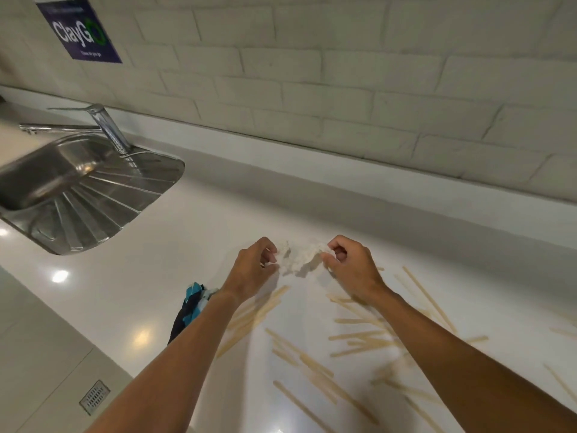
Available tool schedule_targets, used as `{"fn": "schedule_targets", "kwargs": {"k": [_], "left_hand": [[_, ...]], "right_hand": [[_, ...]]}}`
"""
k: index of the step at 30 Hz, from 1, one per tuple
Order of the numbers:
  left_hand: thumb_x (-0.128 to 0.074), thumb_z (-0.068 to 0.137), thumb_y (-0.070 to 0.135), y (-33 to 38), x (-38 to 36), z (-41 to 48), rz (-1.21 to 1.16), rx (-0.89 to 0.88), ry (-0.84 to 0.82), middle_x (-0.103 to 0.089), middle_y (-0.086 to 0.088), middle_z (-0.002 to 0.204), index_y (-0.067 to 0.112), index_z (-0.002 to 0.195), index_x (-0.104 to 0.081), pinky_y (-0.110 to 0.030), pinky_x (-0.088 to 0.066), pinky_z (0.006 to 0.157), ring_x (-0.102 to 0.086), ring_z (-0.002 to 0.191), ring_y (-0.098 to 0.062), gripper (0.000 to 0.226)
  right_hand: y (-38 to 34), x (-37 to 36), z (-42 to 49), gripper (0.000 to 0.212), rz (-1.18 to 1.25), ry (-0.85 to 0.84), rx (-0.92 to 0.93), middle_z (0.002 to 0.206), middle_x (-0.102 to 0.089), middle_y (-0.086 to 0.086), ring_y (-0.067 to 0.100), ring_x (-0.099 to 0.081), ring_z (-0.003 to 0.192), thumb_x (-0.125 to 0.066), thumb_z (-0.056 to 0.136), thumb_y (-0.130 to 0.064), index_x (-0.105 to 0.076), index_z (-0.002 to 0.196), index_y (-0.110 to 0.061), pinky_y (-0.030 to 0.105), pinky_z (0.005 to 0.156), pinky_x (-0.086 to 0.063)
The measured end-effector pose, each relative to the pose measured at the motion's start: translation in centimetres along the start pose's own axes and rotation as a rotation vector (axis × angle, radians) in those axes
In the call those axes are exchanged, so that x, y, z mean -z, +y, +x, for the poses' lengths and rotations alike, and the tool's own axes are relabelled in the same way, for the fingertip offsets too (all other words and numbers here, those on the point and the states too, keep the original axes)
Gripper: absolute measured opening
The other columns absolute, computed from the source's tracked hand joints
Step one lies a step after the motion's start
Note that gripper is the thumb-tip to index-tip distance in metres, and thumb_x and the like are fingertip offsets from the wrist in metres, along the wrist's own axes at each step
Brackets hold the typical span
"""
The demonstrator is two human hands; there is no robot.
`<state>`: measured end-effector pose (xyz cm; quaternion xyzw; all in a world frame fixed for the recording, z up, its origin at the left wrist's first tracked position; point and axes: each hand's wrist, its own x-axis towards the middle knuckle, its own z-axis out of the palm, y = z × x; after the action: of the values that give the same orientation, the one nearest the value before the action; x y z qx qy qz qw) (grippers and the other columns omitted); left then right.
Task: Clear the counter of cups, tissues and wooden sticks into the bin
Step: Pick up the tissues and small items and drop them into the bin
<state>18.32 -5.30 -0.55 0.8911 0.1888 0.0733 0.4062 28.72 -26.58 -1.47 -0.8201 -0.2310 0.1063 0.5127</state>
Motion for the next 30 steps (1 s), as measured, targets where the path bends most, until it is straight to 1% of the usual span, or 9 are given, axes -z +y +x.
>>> {"fn": "schedule_targets", "kwargs": {"k": [2,5,8,10,14,16,19,25,30], "left_hand": [[-0.068,0.082,0.003,0.8,0.3,-0.5,-0.013,-0.020,0.001,-0.064,-0.002,0.084,0.019,0.095,-0.062,-0.018,-0.051,0.067,-0.057,0.071,-0.010,0.023],[-0.070,0.082,0.002,2.3,0.7,-1.7,0.023,-0.085,0.003,-0.066,0.000,0.084,0.017,0.091,-0.067,-0.012,-0.048,0.068,-0.058,0.074,-0.010,0.018],[-0.069,0.082,0.001,4.1,0.9,-3.4,0.032,-0.147,-0.009,-0.067,0.001,0.083,0.015,0.087,-0.069,-0.016,-0.049,0.069,-0.059,0.074,-0.008,0.014],[-0.068,0.082,0.000,5.7,0.6,-4.8,0.029,-0.193,-0.025,-0.067,0.003,0.081,0.014,0.085,-0.069,-0.020,-0.050,0.070,-0.060,0.074,-0.010,0.014],[-0.069,0.083,0.000,8.8,-1.0,-8.0,0.036,-0.305,-0.053,-0.065,0.009,0.080,0.014,0.086,-0.068,-0.010,-0.047,0.067,-0.060,0.075,-0.007,0.014],[-0.069,0.082,0.000,10.4,-2.6,-10.0,-0.001,-0.360,-0.090,-0.065,0.007,0.080,0.013,0.086,-0.068,-0.013,-0.048,0.068,-0.060,0.074,-0.008,0.013],[-0.069,0.082,0.000,12.7,-5.4,-13.2,-0.038,-0.433,-0.171,-0.065,0.007,0.081,0.013,0.086,-0.068,-0.017,-0.050,0.069,-0.060,0.074,-0.007,0.013],[-0.069,0.082,0.001,18.8,-13.0,-19.4,-0.063,-0.575,-0.374,-0.067,0.004,0.079,0.014,0.083,-0.068,-0.016,-0.047,0.066,-0.062,0.076,-0.012,0.014],[-0.068,0.084,0.002,24.2,-19.4,-25.4,-0.064,-0.701,-0.572,-0.067,0.004,0.083,0.017,0.084,-0.068,-0.016,-0.050,0.068,-0.062,0.079,-0.011,0.015]], "right_hand": [[-0.5,1.1,-1.0,0.019,0.006,0.018,0.001,0.052,-0.038,-0.017,0.006,-0.033,0.052,-0.067,0.089,-0.024,-0.054,0.076,-0.019,0.018,0.053,-0.030],[-1.3,2.8,-2.9,0.018,-0.003,0.078,-0.002,0.052,-0.044,-0.018,0.004,-0.038,0.050,-0.068,0.089,-0.022,-0.056,0.076,-0.017,0.016,0.051,-0.034],[-2.0,4.6,-5.8,0.016,0.001,0.155,0.001,0.061,-0.049,-0.015,0.001,-0.044,0.051,-0.070,0.088,-0.021,-0.058,0.078,-0.017,0.013,0.053,-0.037],[-2.4,6.2,-8.3,0.015,0.003,0.211,0.002,0.066,-0.052,-0.013,0.000,-0.045,0.053,-0.070,0.088,-0.022,-0.059,0.078,-0.017,0.011,0.055,-0.038],[-2.5,9.4,-14.7,0.014,0.012,0.319,-0.033,0.072,-0.055,-0.007,0.001,-0.046,0.055,-0.071,0.088,-0.022,-0.061,0.082,-0.014,0.009,0.058,-0.039],[-2.2,11.2,-18.7,0.014,-0.008,0.374,-0.063,0.073,-0.055,-0.007,0.001,-0.044,0.054,-0.070,0.088,-0.023,-0.061,0.083,-0.013,0.009,0.058,-0.038],[-1.5,13.6,-24.7,0.013,-0.054,0.462,-0.121,0.072,-0.056,-0.007,-0.001,-0.046,0.053,-0.070,0.088,-0.023,-0.062,0.085,-0.012,0.008,0.058,-0.038],[0.6,19.5,-37.8,0.013,-0.104,0.687,-0.256,0.072,-0.054,-0.008,-0.002,-0.046,0.054,-0.070,0.088,-0.024,-0.061,0.083,-0.017,0.008,0.058,-0.039],[2.7,23.5,-47.6,0.013,-0.133,0.885,-0.379,0.079,-0.064,0.003,0.006,-0.052,0.061,-0.071,0.087,-0.024,-0.063,0.084,-0.014,0.008,0.059,-0.041]]}}
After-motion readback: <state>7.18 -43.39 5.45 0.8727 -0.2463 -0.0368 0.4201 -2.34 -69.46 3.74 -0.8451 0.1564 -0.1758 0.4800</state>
